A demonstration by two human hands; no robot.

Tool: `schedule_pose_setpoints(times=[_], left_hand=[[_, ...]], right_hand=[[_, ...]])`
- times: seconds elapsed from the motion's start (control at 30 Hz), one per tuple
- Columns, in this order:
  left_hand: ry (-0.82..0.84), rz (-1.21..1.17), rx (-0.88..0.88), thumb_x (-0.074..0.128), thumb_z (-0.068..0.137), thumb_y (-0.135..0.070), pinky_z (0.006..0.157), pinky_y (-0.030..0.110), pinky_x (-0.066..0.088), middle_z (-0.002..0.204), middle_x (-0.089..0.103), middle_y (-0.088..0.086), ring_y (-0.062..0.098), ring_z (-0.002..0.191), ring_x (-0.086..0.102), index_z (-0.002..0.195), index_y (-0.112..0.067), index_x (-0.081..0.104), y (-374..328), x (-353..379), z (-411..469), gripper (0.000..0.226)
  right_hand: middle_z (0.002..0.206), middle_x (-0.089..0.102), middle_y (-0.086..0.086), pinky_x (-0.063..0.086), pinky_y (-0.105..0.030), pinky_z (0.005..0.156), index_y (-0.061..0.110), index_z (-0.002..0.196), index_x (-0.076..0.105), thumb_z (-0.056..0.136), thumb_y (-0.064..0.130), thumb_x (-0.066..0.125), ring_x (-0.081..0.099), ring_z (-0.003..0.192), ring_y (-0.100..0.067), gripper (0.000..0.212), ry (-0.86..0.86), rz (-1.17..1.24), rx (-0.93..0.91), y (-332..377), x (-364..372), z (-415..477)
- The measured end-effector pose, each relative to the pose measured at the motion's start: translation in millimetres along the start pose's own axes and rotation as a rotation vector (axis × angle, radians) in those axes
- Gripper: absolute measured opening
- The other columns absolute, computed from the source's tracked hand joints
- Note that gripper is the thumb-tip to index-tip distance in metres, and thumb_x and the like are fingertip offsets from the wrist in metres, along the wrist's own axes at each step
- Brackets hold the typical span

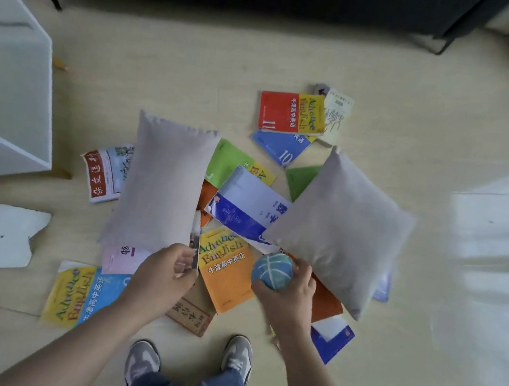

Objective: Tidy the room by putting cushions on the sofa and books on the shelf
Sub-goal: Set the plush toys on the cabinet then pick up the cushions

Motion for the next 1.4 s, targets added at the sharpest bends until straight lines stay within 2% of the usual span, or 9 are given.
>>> schedule_pose_setpoints(times=[0.23, 0.4, 0.53, 0.67, 0.8, 0.87, 1.07, 1.2, 1.4], left_hand=[[-0.072, -0.073, 0.080, 0.064, 0.087, -0.014, 0.077, 0.023, 0.048, 0.101, 0.065, -0.006, 0.013, 0.095, 0.063, 0.103, -0.022, 0.058, -111.0, -84.6, -104.1, 0.019], [-0.108, -0.127, 0.202, 0.063, 0.089, -0.016, 0.069, 0.012, 0.040, 0.099, 0.063, -0.011, 0.008, 0.094, 0.061, 0.105, -0.023, 0.058, -181.5, -144.3, -179.8, 0.018], [-0.147, -0.241, 0.304, 0.060, 0.090, -0.011, 0.063, 0.006, 0.040, 0.097, 0.063, -0.013, 0.004, 0.092, 0.060, 0.103, -0.022, 0.058, -217.7, -184.9, -231.1, 0.017], [-0.089, -0.306, 0.399, 0.060, 0.091, -0.013, 0.068, 0.009, 0.040, 0.101, 0.063, -0.015, -0.001, 0.096, 0.058, 0.106, -0.022, 0.059, -256.5, -204.0, -266.4, 0.017], [-0.043, -0.244, 0.554, 0.060, 0.091, -0.017, 0.072, 0.013, 0.043, 0.100, 0.062, -0.017, -0.002, 0.096, 0.057, 0.105, -0.025, 0.058, -311.8, -208.9, -297.0, 0.016], [-0.023, -0.230, 0.611, 0.060, 0.091, -0.020, 0.071, 0.016, 0.045, 0.101, 0.062, -0.016, -0.001, 0.095, 0.057, 0.106, -0.026, 0.059, -337.0, -203.6, -314.9, 0.015], [0.115, -0.229, 0.730, 0.062, 0.090, -0.017, 0.080, 0.025, 0.048, 0.104, 0.066, -0.008, 0.009, 0.097, 0.061, 0.110, -0.017, 0.063, -393.9, -154.4, -377.1, 0.020], [0.243, -0.286, 0.798, 0.063, 0.089, -0.015, 0.091, 0.038, 0.051, 0.103, 0.068, -0.009, 0.009, 0.098, 0.062, 0.104, -0.025, 0.062, -428.8, -104.1, -441.8, 0.019], [0.444, -0.293, 0.928, 0.062, 0.089, -0.013, 0.091, 0.035, 0.052, 0.103, 0.069, -0.008, 0.006, 0.096, 0.063, 0.106, -0.022, 0.063, -462.5, -1.0, -570.5, 0.020]], right_hand=[[0.112, 0.040, 0.002, 0.033, -0.008, 0.054, 0.029, 0.124, 0.035, 0.069, 0.029, 0.079, 0.048, 0.084, -0.002, 0.070, -0.110, 0.116, -0.069, 103.7, -122.3, -114.5], [0.111, 0.044, 0.002, 0.039, -0.011, 0.056, 0.030, 0.123, 0.036, 0.070, 0.028, 0.076, 0.051, 0.085, -0.003, 0.067, -0.198, 0.215, -0.145, 170.8, -187.5, -205.7], [0.112, 0.052, -0.001, 0.057, -0.030, 0.070, 0.031, 0.122, 0.037, 0.066, 0.029, 0.078, 0.061, 0.092, -0.013, 0.070, -0.239, 0.307, -0.227, 204.8, -214.0, -265.5], [0.105, 0.059, 0.003, 0.053, -0.024, 0.065, 0.036, 0.114, 0.039, 0.066, 0.028, 0.079, 0.062, 0.088, -0.009, 0.063, -0.373, 0.405, -0.253, 214.6, -256.1, -320.6], [0.112, 0.055, 0.002, 0.057, -0.037, 0.081, 0.041, 0.116, 0.037, 0.063, 0.034, 0.080, 0.061, 0.099, -0.014, 0.068, -0.513, 0.483, -0.272, 207.8, -303.3, -371.0], [0.114, 0.054, 0.001, 0.057, -0.037, 0.083, 0.042, 0.116, 0.037, 0.058, 0.039, 0.079, 0.061, 0.100, -0.014, 0.071, -0.587, 0.507, -0.288, 199.1, -328.5, -397.0], [0.117, 0.053, 0.001, 0.057, -0.029, 0.079, 0.041, 0.117, 0.036, 0.064, 0.033, 0.082, 0.061, 0.099, -0.013, 0.070, -0.790, 0.590, -0.304, 146.3, -400.8, -480.3], [0.117, 0.054, 0.002, 0.051, -0.023, 0.077, 0.040, 0.116, 0.037, 0.063, 0.036, 0.083, 0.060, 0.101, -0.013, 0.070, -0.936, 0.658, -0.288, 94.4, -444.4, -543.7], [0.115, 0.056, 0.004, 0.046, -0.009, 0.063, 0.038, 0.118, 0.040, 0.059, 0.036, 0.082, 0.060, 0.096, -0.007, 0.072, -1.111, 0.725, -0.268, -10.4, -503.5, -652.6]])
Point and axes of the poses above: each hand's wrist, its own z-axis towards the middle knuckle, its own x-axis out of the palm, y = z × x, the point moved 10 cm from there along z, towards the middle knuckle
